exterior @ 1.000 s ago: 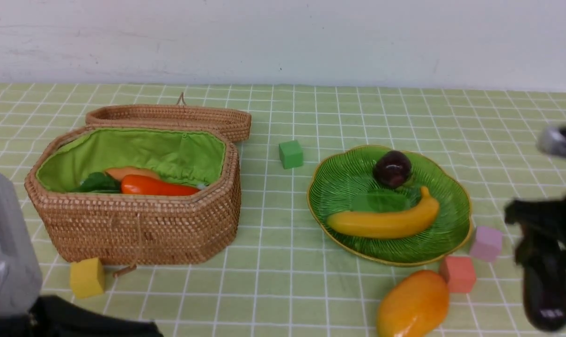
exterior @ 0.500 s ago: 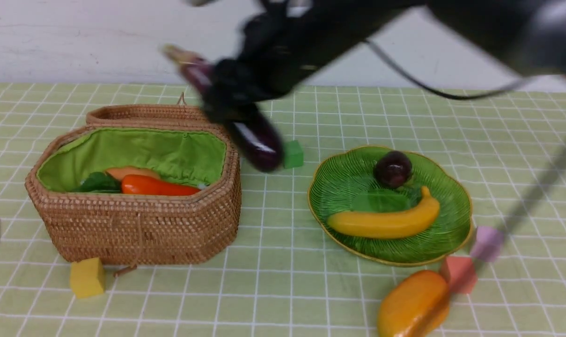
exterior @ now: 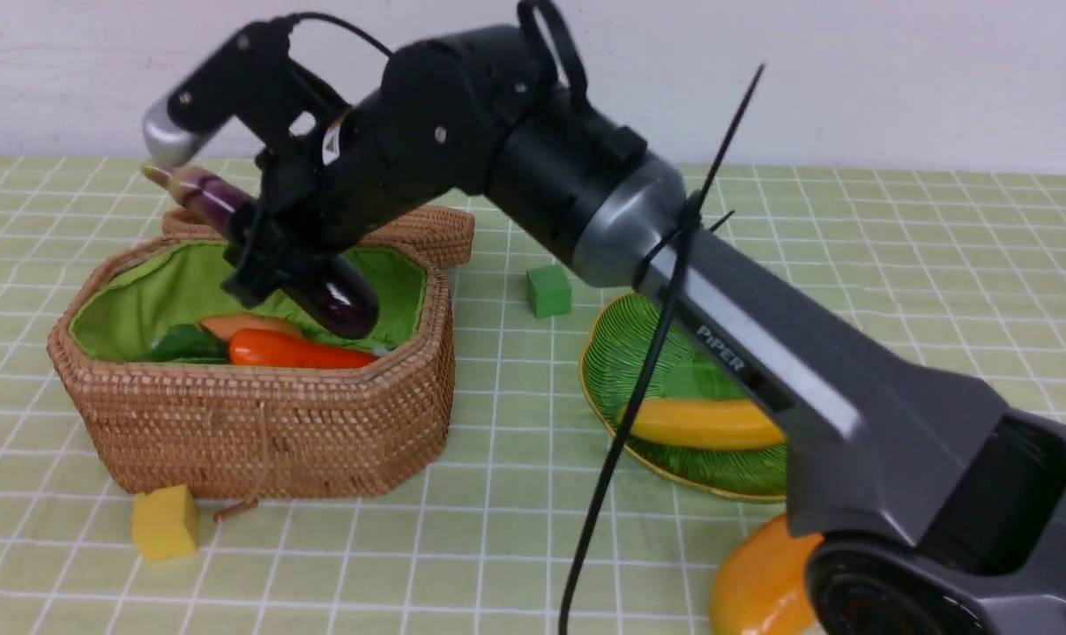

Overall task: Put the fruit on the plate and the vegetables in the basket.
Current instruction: Grab an eggplant with your right arm and place it in the basket on the left, then use the right arm to grab a mango and put it into the right plate

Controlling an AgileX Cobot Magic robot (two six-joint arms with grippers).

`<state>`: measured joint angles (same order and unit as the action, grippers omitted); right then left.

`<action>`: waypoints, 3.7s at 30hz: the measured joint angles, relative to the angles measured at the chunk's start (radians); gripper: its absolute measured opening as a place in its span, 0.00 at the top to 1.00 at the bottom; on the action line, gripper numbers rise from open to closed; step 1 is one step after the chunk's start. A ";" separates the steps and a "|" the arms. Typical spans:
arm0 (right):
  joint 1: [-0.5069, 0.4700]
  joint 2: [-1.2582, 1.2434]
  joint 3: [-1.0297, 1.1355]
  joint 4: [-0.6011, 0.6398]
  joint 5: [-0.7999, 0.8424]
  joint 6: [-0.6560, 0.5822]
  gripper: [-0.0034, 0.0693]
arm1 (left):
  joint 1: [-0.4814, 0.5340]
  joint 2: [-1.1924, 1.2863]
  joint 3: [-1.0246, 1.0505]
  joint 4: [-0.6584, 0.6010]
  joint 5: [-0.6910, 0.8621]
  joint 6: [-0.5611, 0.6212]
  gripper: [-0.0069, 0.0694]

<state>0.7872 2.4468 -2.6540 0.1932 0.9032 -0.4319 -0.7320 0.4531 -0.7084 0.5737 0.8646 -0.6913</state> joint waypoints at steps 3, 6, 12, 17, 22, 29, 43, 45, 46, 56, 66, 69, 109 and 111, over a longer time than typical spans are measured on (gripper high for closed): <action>0.000 0.001 -0.002 -0.006 -0.005 0.000 0.15 | 0.000 0.000 0.000 -0.001 0.000 0.009 0.93; 0.000 -0.007 -0.002 -0.016 -0.002 0.000 0.05 | 0.000 0.000 0.000 -0.003 0.000 0.011 0.93; 0.000 -0.101 -0.002 -0.048 0.216 0.118 0.10 | 0.000 0.000 0.000 -0.027 -0.003 0.025 0.93; 0.000 -0.220 -0.007 -0.133 0.353 0.300 0.40 | 0.000 0.001 0.000 -0.160 -0.019 0.128 0.93; 0.000 -0.307 0.007 -0.218 0.363 0.442 0.78 | 0.000 0.004 0.000 -0.371 -0.073 0.305 0.93; -0.024 -0.628 0.402 -0.276 0.360 0.571 0.97 | 0.000 0.022 0.000 -0.518 -0.146 0.461 0.93; -0.322 -1.124 1.417 -0.307 0.347 0.939 0.76 | 0.000 0.145 0.000 -0.529 -0.160 0.507 0.93; -0.358 -1.127 1.522 -0.286 0.332 0.972 0.65 | 0.000 0.160 0.000 -0.529 -0.171 0.511 0.93; -0.369 -1.127 1.561 -0.259 0.303 0.982 0.60 | 0.000 0.165 0.000 -0.529 -0.172 0.511 0.93; -0.377 -0.996 1.725 -0.036 -0.084 1.010 0.10 | 0.000 0.167 0.000 -0.532 -0.186 0.512 0.93; -0.377 -0.782 1.712 -0.003 -0.241 1.090 0.05 | 0.000 0.167 0.000 -0.536 -0.186 0.514 0.93; -0.377 -0.731 1.712 0.003 -0.271 1.093 0.07 | 0.000 0.167 0.000 -0.539 -0.186 0.514 0.93; -0.377 -0.470 1.008 -0.051 -0.251 0.475 0.19 | 0.000 0.167 0.000 -0.567 -0.207 0.517 0.93; -0.377 -0.443 0.995 -0.076 -0.252 0.475 0.19 | 0.000 0.167 0.000 -0.567 -0.207 0.517 0.93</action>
<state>0.4103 2.0034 -1.6594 0.1173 0.6513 0.0430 -0.7320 0.6202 -0.7084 0.0066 0.6572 -0.1746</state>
